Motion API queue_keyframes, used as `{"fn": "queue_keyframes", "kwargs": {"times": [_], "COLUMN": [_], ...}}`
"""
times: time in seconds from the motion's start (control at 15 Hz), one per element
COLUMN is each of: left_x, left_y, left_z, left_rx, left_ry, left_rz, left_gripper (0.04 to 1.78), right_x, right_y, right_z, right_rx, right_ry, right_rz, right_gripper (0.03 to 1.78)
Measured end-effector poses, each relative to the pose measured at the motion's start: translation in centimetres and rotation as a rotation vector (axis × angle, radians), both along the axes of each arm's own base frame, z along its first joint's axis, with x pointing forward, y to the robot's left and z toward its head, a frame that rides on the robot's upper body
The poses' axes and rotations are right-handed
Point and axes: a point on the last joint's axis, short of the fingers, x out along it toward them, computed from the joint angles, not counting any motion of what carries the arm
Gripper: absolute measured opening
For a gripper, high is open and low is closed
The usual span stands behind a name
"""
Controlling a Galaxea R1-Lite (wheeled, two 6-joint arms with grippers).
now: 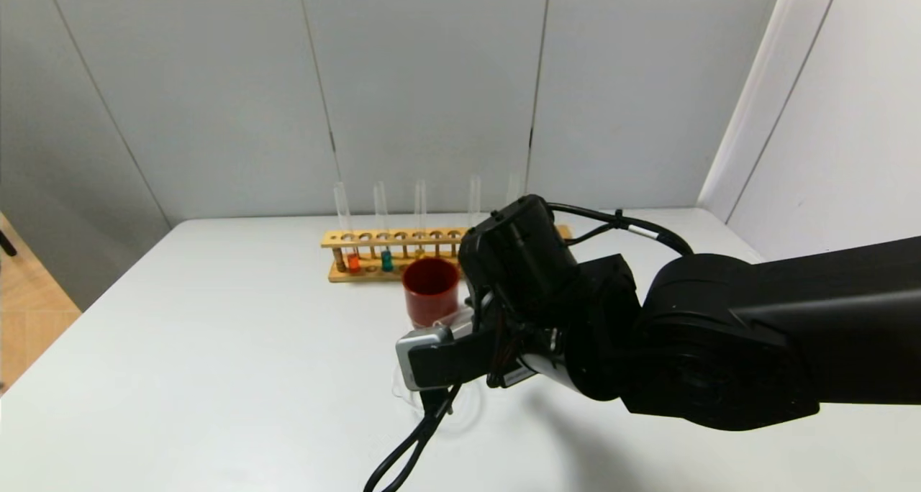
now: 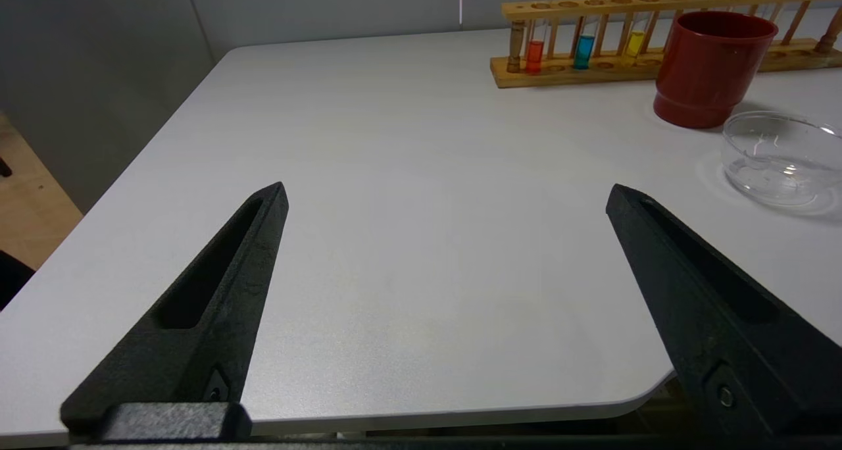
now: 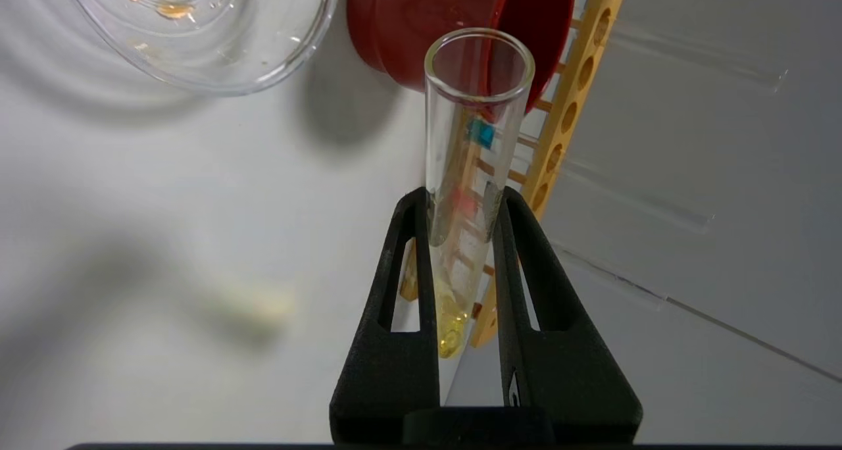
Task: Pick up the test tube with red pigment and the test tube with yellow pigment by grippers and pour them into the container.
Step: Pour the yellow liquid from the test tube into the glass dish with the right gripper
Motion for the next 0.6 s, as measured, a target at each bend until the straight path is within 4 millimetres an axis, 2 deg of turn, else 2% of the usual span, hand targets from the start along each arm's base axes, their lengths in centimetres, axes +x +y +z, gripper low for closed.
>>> {"fn": "queue_keyframes", "kwargs": {"times": [0.6], "left_x": [0.00], "left_y": [0.00], "left_z": [0.00], "left_rx": [0.000], "left_ry": [0.000], "left_rz": [0.000], "left_gripper": [1.71], "right_x": [-0.53], "right_y": [0.44], "right_z": [-1.02], "right_rx": [-0.093], "right_ry": [-0.029], "right_rz": [0.000], "right_gripper": [0.27]}}
